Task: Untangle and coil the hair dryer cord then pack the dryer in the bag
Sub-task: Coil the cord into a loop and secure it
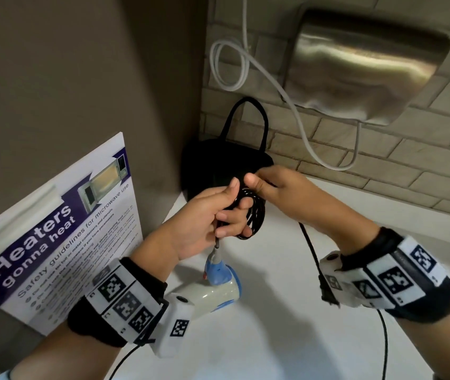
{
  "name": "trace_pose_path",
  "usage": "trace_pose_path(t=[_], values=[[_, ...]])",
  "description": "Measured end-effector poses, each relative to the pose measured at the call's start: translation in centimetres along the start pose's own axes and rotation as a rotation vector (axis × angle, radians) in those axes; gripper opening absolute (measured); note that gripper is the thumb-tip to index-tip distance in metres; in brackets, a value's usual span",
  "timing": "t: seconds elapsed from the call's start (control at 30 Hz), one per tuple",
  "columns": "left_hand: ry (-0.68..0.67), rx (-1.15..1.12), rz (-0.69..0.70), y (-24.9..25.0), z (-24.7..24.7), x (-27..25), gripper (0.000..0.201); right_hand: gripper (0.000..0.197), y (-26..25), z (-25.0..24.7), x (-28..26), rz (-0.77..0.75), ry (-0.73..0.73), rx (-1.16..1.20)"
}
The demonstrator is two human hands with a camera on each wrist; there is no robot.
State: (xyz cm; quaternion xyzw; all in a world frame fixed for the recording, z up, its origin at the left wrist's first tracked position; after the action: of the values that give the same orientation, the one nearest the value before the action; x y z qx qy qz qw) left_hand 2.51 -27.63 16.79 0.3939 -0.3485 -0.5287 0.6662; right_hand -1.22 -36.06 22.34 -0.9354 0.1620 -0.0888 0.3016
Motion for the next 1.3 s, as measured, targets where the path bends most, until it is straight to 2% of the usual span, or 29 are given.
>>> trace_pose_path(t=[0.1,0.27,0.43,0.7,0.8,0.87,1.0,1.1,1.2,1.3], values=[[0.0,-0.006,-0.009,-0.4,-0.5,0.0,0.035,0.041,0.9,1.6,-0.8,0.15,-0.231,0.408],[0.011,-0.008,-0.009,-0.5,-0.8,0.3,0.035,0.032,2.0,2.3,-1.3,0.266,-0.355,0.675],[0.005,0.08,-0.003,-0.1,-0.4,0.2,0.036,0.032,2.4,3.0,-1.8,0.308,-0.43,0.806],[0.079,0.136,0.032,-0.3,-0.7,0.1,0.038,0.038,2.4,3.4,-2.7,0.301,-0.508,0.803],[0.127,0.146,0.033,-0.1,-1.2,0.0,0.037,0.033,1.7,4.2,-3.5,0.295,-0.594,1.009],[0.092,0.108,0.011,0.1,-1.1,0.1,0.038,0.027,1.1,4.4,-3.8,0.269,-0.58,1.091],[-0.032,-0.017,-0.019,0.3,-0.6,-0.1,0.036,0.029,1.4,4.1,-3.2,0.287,-0.397,1.093],[-0.087,-0.034,-0.013,0.0,-0.3,-0.6,0.029,0.032,1.9,4.2,-3.1,0.273,-0.347,1.064],[-0.024,0.119,-0.003,-0.6,-0.8,-0.8,0.029,0.033,1.9,4.5,-3.3,0.234,-0.38,0.974],[0.075,0.271,0.028,-0.9,-1.0,-0.6,0.037,0.039,1.4,3.9,-3.2,0.172,-0.406,0.771]])
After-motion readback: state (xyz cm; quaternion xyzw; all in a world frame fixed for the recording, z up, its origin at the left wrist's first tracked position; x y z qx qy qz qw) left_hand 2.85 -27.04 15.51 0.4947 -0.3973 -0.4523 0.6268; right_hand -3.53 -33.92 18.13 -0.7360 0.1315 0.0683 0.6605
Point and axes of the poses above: each hand's wrist, its own x-axis towards the middle knuckle, its own z-axis out of the palm, y = z × x, the point moved 8 cm from there along x, towards the middle knuckle, and after that the axes turned 1 degree about y, right-handed, at the moved point
